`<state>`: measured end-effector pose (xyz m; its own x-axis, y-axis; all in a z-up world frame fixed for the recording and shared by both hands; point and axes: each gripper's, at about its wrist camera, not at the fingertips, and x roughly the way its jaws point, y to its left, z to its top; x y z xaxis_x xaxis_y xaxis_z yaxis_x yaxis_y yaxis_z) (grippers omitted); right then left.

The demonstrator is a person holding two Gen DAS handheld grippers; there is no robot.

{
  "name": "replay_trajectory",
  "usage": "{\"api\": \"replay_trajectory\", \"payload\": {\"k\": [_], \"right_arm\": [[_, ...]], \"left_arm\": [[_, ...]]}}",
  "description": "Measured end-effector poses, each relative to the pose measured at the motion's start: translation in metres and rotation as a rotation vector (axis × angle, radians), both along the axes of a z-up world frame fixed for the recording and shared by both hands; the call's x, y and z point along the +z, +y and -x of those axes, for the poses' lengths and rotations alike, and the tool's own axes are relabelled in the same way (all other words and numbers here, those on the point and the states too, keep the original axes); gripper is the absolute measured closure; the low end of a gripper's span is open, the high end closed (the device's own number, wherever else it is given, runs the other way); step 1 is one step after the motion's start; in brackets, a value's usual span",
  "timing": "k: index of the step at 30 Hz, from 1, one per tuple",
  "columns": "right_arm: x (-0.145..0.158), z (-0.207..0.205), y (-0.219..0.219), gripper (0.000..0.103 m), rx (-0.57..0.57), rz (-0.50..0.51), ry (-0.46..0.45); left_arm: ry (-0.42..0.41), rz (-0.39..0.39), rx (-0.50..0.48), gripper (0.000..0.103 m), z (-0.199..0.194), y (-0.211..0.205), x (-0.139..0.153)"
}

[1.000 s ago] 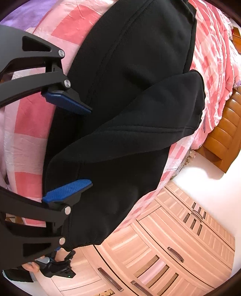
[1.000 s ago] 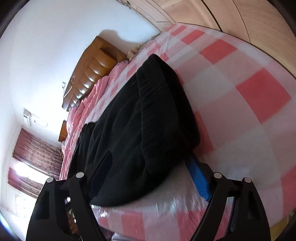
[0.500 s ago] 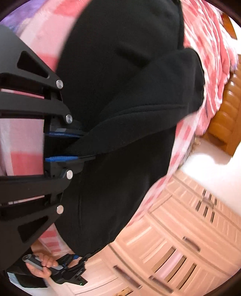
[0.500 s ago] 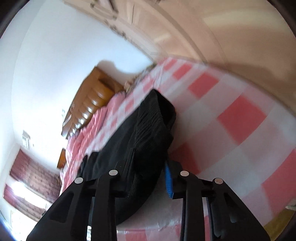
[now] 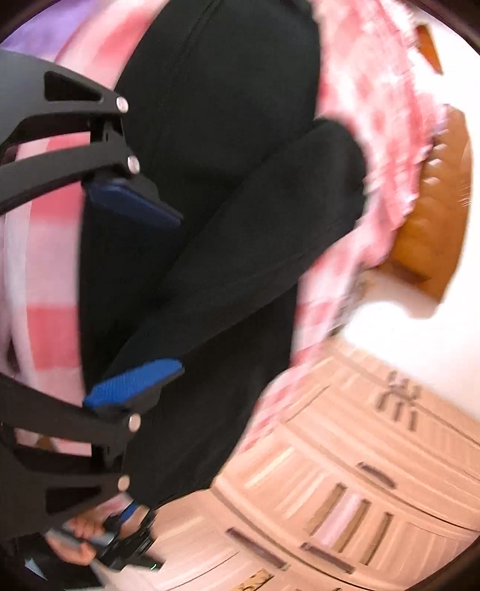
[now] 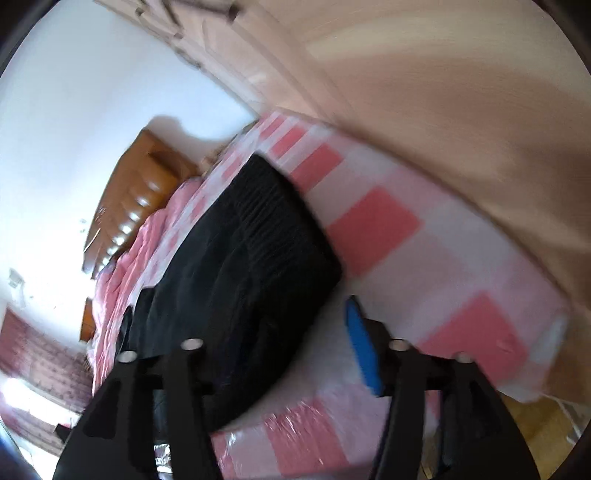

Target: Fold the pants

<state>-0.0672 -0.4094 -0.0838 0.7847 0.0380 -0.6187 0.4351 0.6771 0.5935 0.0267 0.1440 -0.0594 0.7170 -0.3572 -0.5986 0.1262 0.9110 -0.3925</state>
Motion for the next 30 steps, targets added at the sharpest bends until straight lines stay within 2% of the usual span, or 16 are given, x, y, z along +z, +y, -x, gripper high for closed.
{"api": "replay_trajectory", "payload": {"k": [1,4,6,9,10,12,14,16,19,21,24,26,27,28,29,30], "right_arm": [[0.011,0.011,0.009,0.035,-0.033,0.080,-0.017],[0.039,0.020,0.045,0.035,-0.017,0.284,-0.082],[0.055,0.007,0.071,0.034,0.079,0.360,-0.126],[0.073,-0.042,0.125,0.032,0.284,0.475,-0.123],[0.077,-0.065,0.150,0.028,0.369,0.520,-0.123],[0.081,-0.098,0.182,0.023,0.460,0.571,-0.142],[0.079,-0.137,0.214,0.022,0.550,0.575,-0.130],[0.078,-0.164,0.234,0.022,0.598,0.533,-0.136],[0.071,-0.187,0.253,0.022,0.652,0.480,-0.132],[0.068,-0.198,0.255,0.022,0.668,0.444,-0.131],[0.053,-0.211,0.259,0.022,0.684,0.412,-0.101],[0.046,-0.214,0.256,0.022,0.679,0.393,-0.077],[0.042,-0.217,0.251,0.021,0.665,0.373,-0.068],[0.040,-0.217,0.247,0.021,0.655,0.359,-0.063],[0.037,-0.220,0.243,0.021,0.645,0.343,-0.057],[0.035,-0.221,0.240,0.021,0.638,0.324,-0.052]], "left_arm": [[-0.012,-0.006,0.021,0.018,-0.002,0.007,0.008],[-0.024,-0.048,0.076,0.007,-0.033,0.022,0.036],[0.010,-0.123,0.087,0.002,-0.068,0.017,0.050],[0.044,-0.273,0.105,0.002,-0.147,-0.003,0.066],[0.093,-0.334,0.119,0.002,-0.184,-0.013,0.067],[0.184,-0.386,0.138,0.002,-0.237,-0.020,0.061],[0.279,-0.485,0.196,0.003,-0.295,-0.026,0.045],[0.357,-0.527,0.233,0.020,-0.334,-0.022,0.026],[0.489,-0.490,0.274,0.025,-0.375,-0.008,0.000],[0.507,-0.516,0.282,0.025,-0.388,-0.008,-0.009],[0.518,-0.647,0.279,0.025,-0.409,-0.021,-0.023],[0.538,-0.690,0.293,0.032,-0.415,-0.023,-0.030],[0.534,-0.679,0.306,0.048,-0.415,-0.021,-0.028],[0.531,-0.668,0.319,0.059,-0.413,-0.018,-0.026],[0.516,-0.650,0.316,0.064,-0.410,-0.016,-0.024],[0.499,-0.637,0.311,0.077,-0.406,-0.014,-0.021]]}}
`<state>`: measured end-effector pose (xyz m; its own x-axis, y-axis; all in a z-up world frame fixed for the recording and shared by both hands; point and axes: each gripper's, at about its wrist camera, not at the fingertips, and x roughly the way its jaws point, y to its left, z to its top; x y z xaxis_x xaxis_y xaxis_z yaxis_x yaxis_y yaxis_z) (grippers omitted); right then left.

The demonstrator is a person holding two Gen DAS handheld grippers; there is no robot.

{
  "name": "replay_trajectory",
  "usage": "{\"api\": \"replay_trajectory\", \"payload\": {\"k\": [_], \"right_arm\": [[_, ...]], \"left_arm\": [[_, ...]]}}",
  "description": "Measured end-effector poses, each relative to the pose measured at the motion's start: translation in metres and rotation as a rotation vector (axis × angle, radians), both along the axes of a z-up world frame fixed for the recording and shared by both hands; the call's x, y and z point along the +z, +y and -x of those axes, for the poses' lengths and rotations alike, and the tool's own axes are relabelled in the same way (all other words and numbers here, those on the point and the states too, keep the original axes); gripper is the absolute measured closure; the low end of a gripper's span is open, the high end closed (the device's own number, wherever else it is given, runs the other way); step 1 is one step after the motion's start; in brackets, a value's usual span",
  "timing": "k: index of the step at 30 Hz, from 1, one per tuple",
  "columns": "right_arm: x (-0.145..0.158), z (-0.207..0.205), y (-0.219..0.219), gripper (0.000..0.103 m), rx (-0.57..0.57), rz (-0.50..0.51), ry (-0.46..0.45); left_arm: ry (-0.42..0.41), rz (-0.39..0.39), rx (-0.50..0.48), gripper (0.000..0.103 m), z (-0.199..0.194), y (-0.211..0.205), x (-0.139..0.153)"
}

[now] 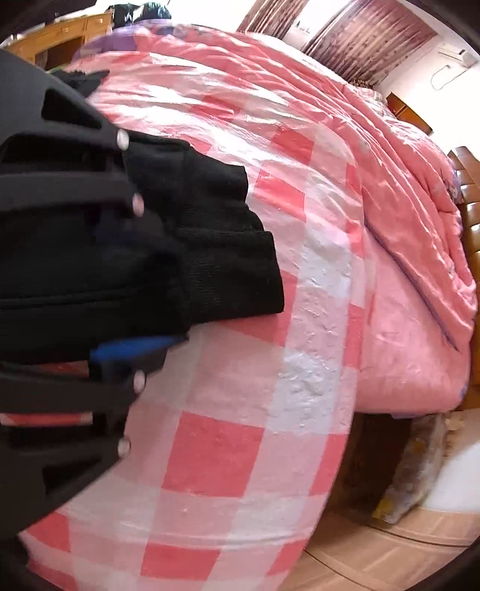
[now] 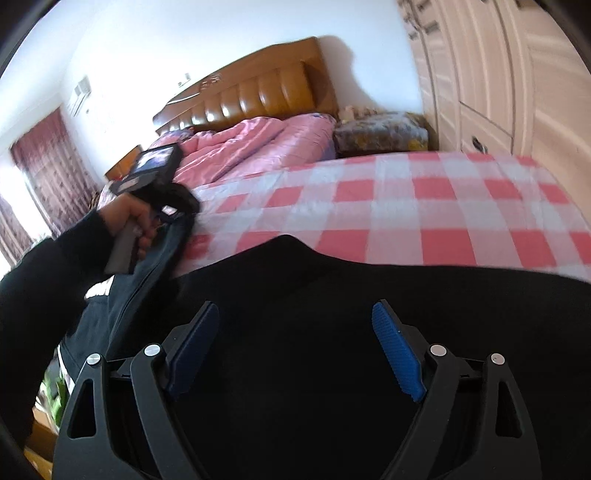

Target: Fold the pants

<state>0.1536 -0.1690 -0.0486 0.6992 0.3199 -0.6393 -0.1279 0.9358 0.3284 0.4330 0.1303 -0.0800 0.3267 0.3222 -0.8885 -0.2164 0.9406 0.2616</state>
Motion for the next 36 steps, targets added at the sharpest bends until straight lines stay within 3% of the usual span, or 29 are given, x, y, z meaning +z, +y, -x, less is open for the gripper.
{"api": "replay_trajectory", "payload": {"k": [3,6,10,12,14,17,21,23,27,30,32,33,36], "right_arm": [[-0.004,0.000,-0.001,0.021,0.009,-0.017,0.007],[-0.002,0.005,0.003,0.021,0.021,-0.012,-0.004],[0.003,0.009,0.010,0.021,0.032,-0.033,-0.020],[0.005,0.010,0.018,0.021,0.047,-0.044,-0.023],[0.008,0.013,0.030,0.021,0.068,-0.048,-0.029],[0.011,0.018,0.055,0.021,0.119,-0.051,-0.029],[0.014,0.035,0.109,0.021,0.280,-0.001,-0.020],[0.015,0.048,0.140,0.021,0.356,0.090,-0.035],[0.009,0.062,0.182,0.021,0.463,0.147,-0.022],[0.000,0.065,0.201,0.021,0.498,0.159,0.003],[-0.009,0.067,0.213,0.021,0.517,0.166,0.029],[-0.012,0.068,0.216,0.021,0.523,0.166,0.039],[-0.021,0.070,0.229,0.021,0.560,0.162,0.063]], "left_arm": [[-0.110,0.096,-0.022,0.083,0.024,0.016,0.026],[-0.244,0.226,-0.019,0.084,0.075,0.044,0.064],[-0.436,0.371,0.028,0.084,0.195,0.112,0.117],[-0.504,0.432,0.080,0.084,0.258,0.156,0.130],[-0.533,0.443,0.131,0.084,0.302,0.190,0.131],[-0.505,0.427,0.192,0.084,0.355,0.242,0.107],[-0.390,0.647,0.298,0.084,0.386,0.306,0.021],[-0.410,0.672,0.286,0.084,0.395,0.314,0.003],[-0.499,0.722,0.248,0.082,0.404,0.316,-0.005],[-0.528,0.740,0.271,0.055,0.406,0.322,-0.007],[-0.542,0.738,0.284,0.059,0.410,0.327,-0.011],[-0.543,0.717,0.287,0.075,0.411,0.329,-0.011],[-0.547,0.692,0.254,0.080,0.413,0.330,-0.013]]}}
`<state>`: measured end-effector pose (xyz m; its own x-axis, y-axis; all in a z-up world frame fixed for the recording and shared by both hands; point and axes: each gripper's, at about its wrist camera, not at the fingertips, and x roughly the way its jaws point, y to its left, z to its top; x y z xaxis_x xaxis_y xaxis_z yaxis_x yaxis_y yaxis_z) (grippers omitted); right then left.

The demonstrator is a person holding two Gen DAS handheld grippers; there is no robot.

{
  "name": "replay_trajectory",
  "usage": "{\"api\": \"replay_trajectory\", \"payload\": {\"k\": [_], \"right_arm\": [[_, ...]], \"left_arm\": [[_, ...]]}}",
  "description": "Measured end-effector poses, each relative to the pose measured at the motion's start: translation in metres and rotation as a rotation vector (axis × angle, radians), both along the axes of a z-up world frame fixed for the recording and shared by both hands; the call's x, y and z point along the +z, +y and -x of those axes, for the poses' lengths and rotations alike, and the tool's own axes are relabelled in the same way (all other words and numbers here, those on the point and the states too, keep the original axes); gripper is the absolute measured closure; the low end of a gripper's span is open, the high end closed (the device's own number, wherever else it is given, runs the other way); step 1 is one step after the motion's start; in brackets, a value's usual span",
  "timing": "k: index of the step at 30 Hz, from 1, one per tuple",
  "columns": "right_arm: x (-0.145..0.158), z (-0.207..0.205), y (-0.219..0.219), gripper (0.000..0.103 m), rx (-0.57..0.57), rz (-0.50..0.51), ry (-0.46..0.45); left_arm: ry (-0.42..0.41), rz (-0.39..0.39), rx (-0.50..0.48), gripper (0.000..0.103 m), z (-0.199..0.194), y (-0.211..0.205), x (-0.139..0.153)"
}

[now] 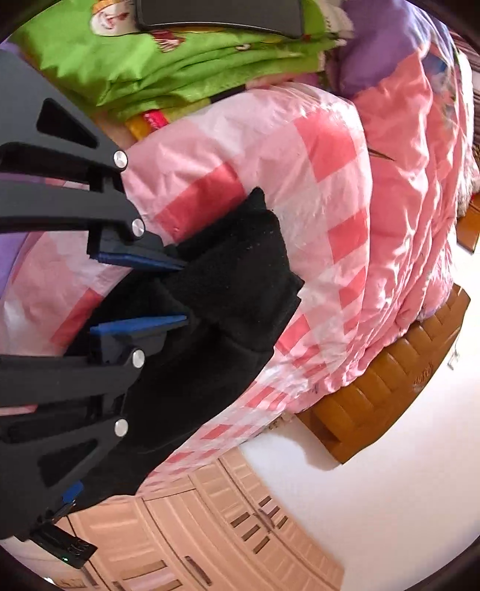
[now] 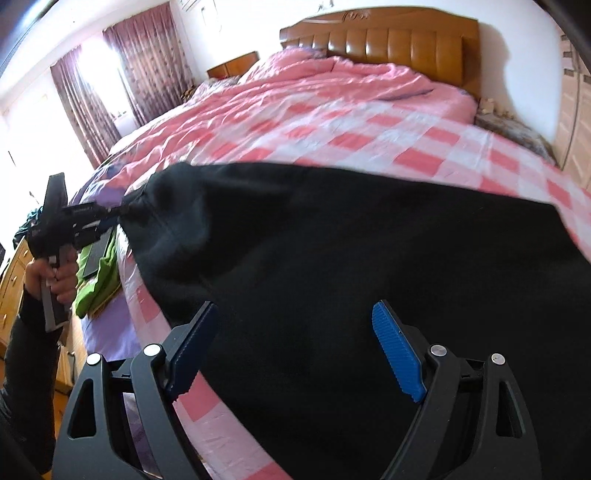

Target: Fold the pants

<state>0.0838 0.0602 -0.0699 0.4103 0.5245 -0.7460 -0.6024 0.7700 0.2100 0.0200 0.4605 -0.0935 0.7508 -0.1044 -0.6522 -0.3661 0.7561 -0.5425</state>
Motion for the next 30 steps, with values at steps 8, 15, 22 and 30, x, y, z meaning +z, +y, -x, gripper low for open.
{"api": "replay_trajectory", "payload": {"k": [8,15,22,30], "right_arm": [[-0.020,0.024,0.034,0.013,0.119,0.067,-0.031],[-0.016,0.016,0.023,0.013,0.099,-0.012,0.027],[-0.016,0.017,0.025,0.013,0.100,0.005,0.015],[-0.017,0.017,0.025,0.012,0.098,0.007,0.008]], "left_arm": [[0.050,-0.144,0.061,0.023,0.006,-0.006,0.005],[-0.045,0.135,0.076,0.013,0.021,0.022,-0.008],[-0.067,0.244,0.034,0.038,-0.011,0.026,-0.025],[-0.046,0.218,0.023,0.043,-0.028,0.022,-0.032]]}}
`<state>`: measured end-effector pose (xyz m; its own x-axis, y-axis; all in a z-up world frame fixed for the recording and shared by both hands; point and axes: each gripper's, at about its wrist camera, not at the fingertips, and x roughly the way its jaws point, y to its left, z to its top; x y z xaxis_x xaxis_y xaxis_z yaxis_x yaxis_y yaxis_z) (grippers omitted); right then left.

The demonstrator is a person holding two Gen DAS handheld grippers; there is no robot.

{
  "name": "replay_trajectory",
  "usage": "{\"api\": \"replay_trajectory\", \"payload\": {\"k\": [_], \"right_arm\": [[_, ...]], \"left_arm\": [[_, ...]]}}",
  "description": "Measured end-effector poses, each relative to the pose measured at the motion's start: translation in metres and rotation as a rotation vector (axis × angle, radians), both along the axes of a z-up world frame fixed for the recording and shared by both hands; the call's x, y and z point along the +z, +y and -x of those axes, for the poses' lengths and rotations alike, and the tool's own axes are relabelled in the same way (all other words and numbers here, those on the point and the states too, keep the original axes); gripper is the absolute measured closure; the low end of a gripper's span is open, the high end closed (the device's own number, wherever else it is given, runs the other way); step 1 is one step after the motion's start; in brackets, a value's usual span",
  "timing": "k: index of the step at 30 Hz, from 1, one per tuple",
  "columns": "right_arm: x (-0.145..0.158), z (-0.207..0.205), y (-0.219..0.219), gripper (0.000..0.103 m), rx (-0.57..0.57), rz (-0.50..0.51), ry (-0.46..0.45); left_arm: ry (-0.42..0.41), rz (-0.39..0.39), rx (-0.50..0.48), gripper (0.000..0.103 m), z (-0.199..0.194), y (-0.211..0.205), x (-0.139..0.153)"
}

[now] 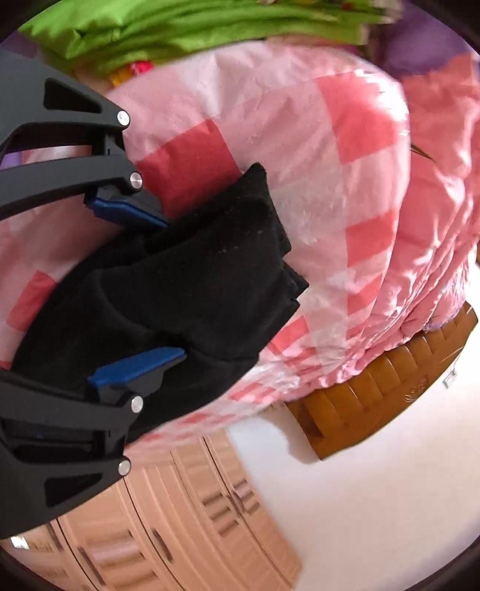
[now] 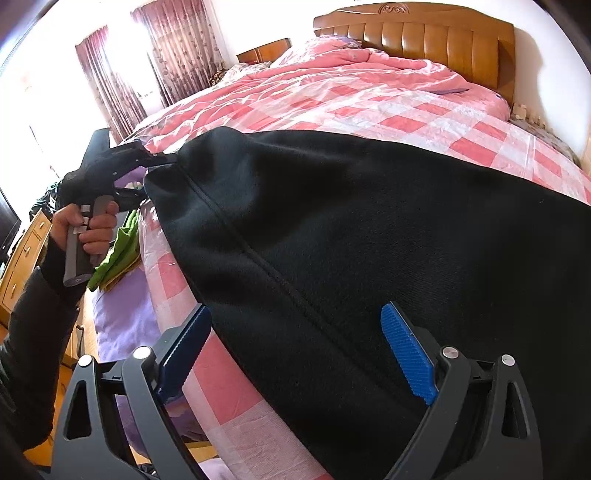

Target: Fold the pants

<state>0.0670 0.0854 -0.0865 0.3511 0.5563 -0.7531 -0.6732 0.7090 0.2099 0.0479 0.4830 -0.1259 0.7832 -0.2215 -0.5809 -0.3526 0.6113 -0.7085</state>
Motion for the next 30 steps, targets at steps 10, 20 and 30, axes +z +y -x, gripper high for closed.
{"api": "replay_trajectory", "payload": {"k": [10,20,30], "right_arm": [[0.014,-0.012,-0.001,0.014,-0.065,-0.048,-0.019],[0.008,-0.043,-0.017,0.014,-0.150,-0.040,0.041],[0.049,-0.049,-0.087,0.014,-0.239,-0.121,-0.027]], "left_arm": [[-0.219,-0.358,-0.085,0.080,-0.022,-0.046,0.132],[0.126,-0.294,0.103,0.080,-0.046,0.026,0.017],[0.116,-0.677,0.352,0.041,0.004,-0.016,0.098]]}}
